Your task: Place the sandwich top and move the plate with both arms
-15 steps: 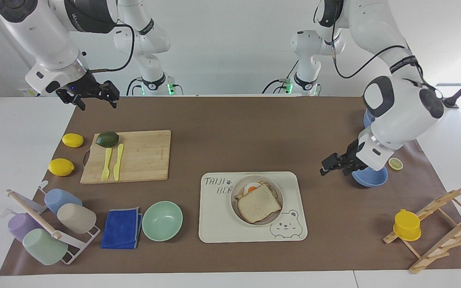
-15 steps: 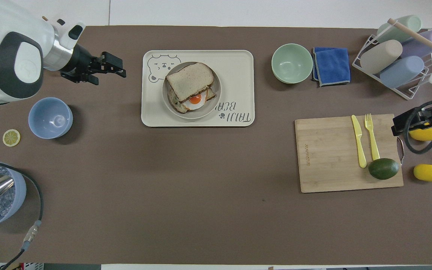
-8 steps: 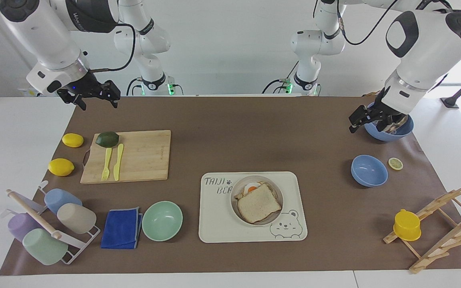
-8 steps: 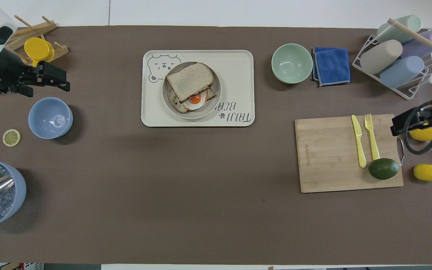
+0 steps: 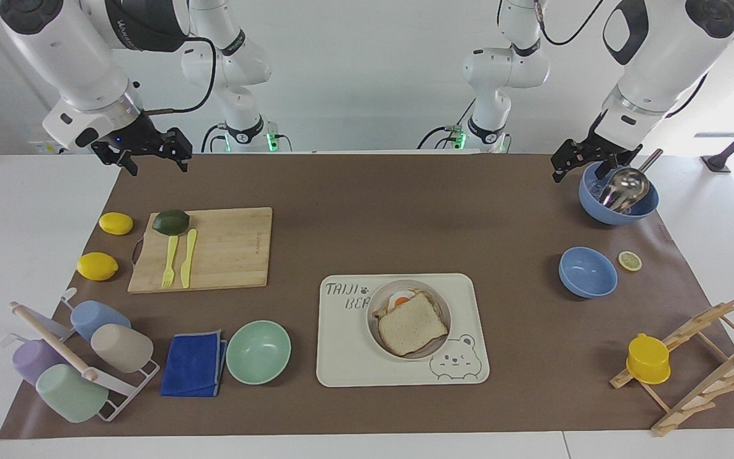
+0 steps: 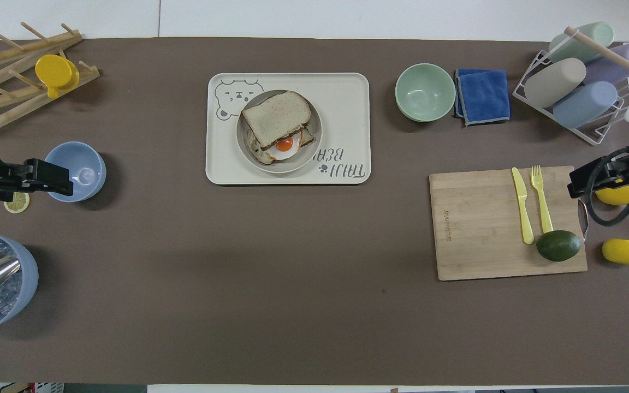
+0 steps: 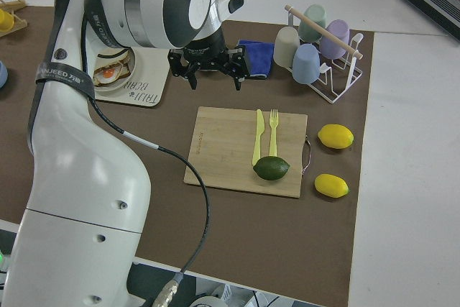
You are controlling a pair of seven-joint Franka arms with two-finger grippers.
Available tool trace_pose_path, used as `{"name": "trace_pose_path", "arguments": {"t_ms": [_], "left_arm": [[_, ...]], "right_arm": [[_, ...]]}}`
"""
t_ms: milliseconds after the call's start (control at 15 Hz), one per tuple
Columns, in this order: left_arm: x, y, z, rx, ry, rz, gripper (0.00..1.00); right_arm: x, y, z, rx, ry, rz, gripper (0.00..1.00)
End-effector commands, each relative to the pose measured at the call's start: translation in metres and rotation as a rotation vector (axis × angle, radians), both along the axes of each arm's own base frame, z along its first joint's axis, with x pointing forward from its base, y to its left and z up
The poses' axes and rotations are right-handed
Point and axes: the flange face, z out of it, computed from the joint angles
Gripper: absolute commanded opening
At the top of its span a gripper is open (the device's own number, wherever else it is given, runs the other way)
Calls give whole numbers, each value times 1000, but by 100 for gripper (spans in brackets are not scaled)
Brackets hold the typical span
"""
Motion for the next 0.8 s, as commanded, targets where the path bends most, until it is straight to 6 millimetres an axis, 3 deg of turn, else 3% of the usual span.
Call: {"name": "trace_pose_path", "arguments": {"t_ms": [0,267,733], "left_arm": [[11,10,26,30,16,1,100],[11,13,17,35,49,3,100],[15,14,16,30,46,-6,100]], "right_arm": [[-6,1,4,9,-5,21,100],[-19,5,3,12,9,27,100],[-18,6,5,11,-3,33,100]]}}
